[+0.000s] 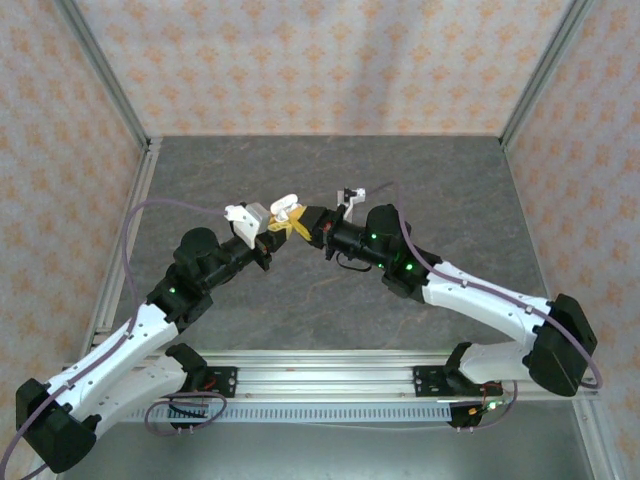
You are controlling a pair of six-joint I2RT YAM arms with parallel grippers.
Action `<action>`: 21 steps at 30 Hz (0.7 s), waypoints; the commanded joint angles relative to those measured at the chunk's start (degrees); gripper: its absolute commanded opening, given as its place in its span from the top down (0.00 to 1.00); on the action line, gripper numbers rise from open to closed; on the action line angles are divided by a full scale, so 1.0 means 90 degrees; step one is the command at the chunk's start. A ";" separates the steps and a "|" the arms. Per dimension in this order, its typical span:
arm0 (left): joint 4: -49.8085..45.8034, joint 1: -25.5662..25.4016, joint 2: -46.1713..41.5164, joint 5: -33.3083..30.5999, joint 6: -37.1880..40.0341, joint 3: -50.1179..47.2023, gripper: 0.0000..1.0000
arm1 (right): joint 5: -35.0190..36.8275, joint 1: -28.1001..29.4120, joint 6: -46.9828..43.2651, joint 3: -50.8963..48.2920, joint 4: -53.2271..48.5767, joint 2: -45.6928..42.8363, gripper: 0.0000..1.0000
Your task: Insert wireless bluetooth earbuds into charging case
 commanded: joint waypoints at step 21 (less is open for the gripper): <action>-0.0014 -0.0042 -0.0276 0.0133 0.0094 0.0137 1.00 | 0.0343 0.0038 -0.1944 0.1509 -0.3329 -0.0418 0.74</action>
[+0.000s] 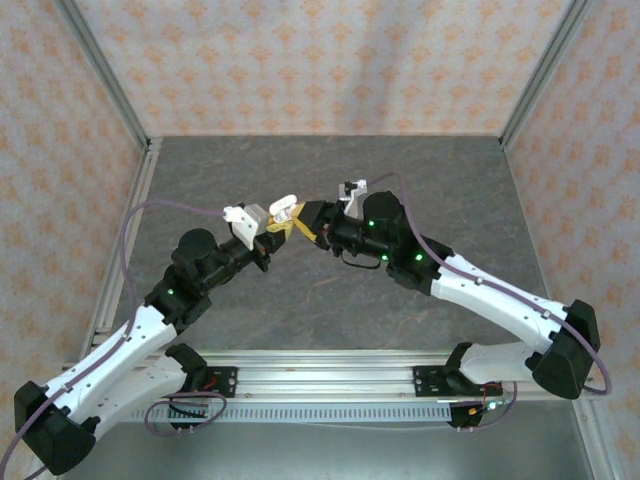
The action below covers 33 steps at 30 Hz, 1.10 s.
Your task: Insert wireless bluetooth earbuds into charging case
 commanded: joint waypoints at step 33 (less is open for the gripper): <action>-0.0394 -0.0041 -0.0414 0.0339 0.0026 0.0140 1.00 | 0.0128 0.0564 -0.3334 0.2845 -0.3660 0.0976 1.00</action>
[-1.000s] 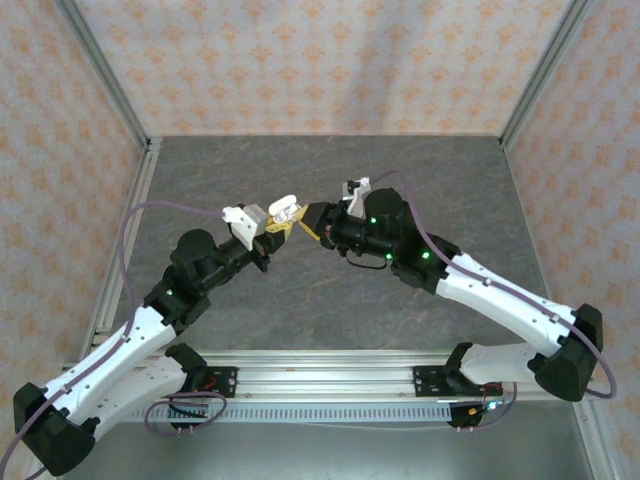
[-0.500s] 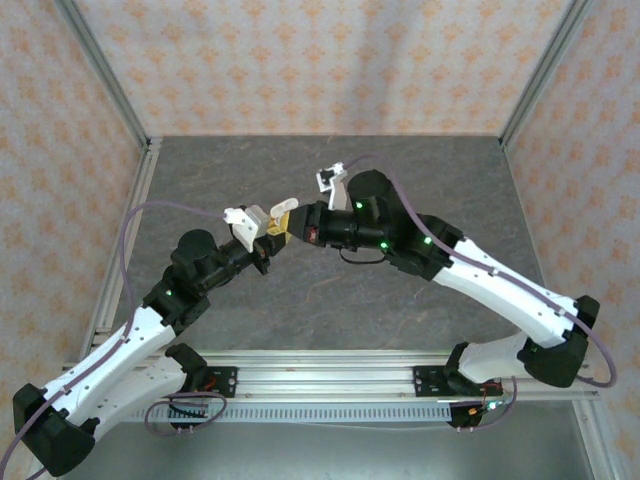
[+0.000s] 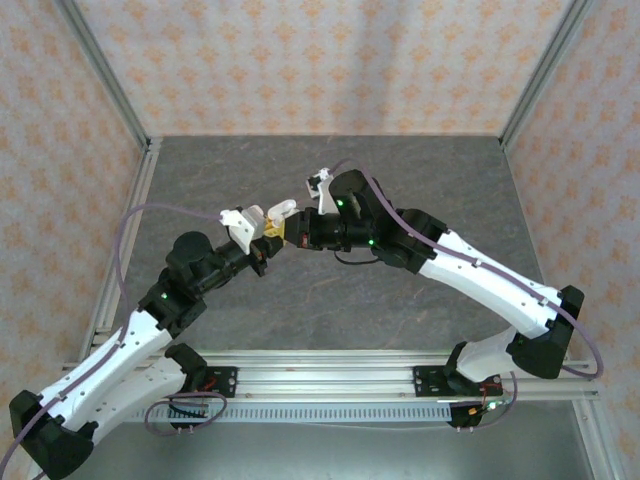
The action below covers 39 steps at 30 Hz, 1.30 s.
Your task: Insert wireless bluetooth earbuds into charging case
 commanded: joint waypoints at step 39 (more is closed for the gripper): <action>-0.0545 -0.0043 -0.0051 0.1119 0.0441 0.0328 1.00 | 0.0269 -0.0618 -0.0739 0.1304 -0.1533 -0.0452 0.99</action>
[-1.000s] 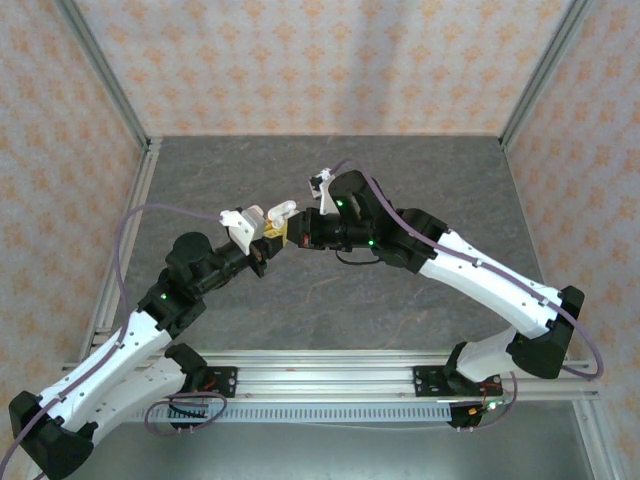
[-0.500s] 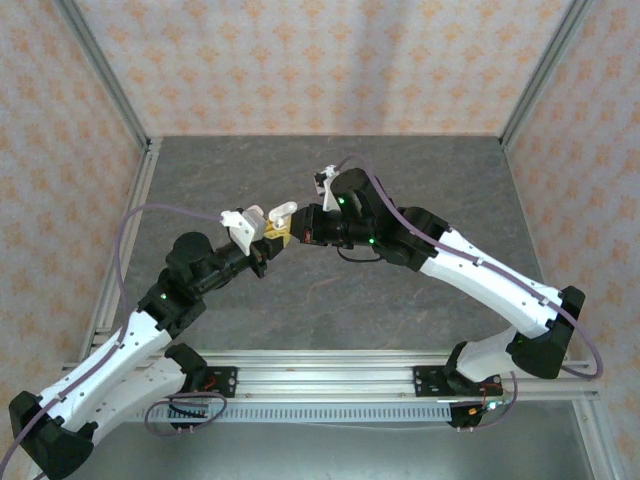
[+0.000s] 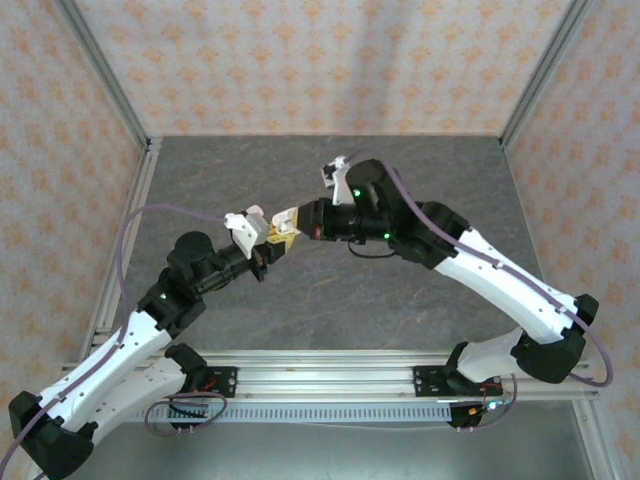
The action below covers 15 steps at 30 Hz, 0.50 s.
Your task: Insert wireless bluetooth earbuds into charging case
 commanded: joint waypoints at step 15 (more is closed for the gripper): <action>-0.0108 -0.0043 0.0441 0.2262 0.0193 0.0800 1.00 | -0.2142 -0.1371 0.0116 -0.0316 0.0232 0.0054 0.66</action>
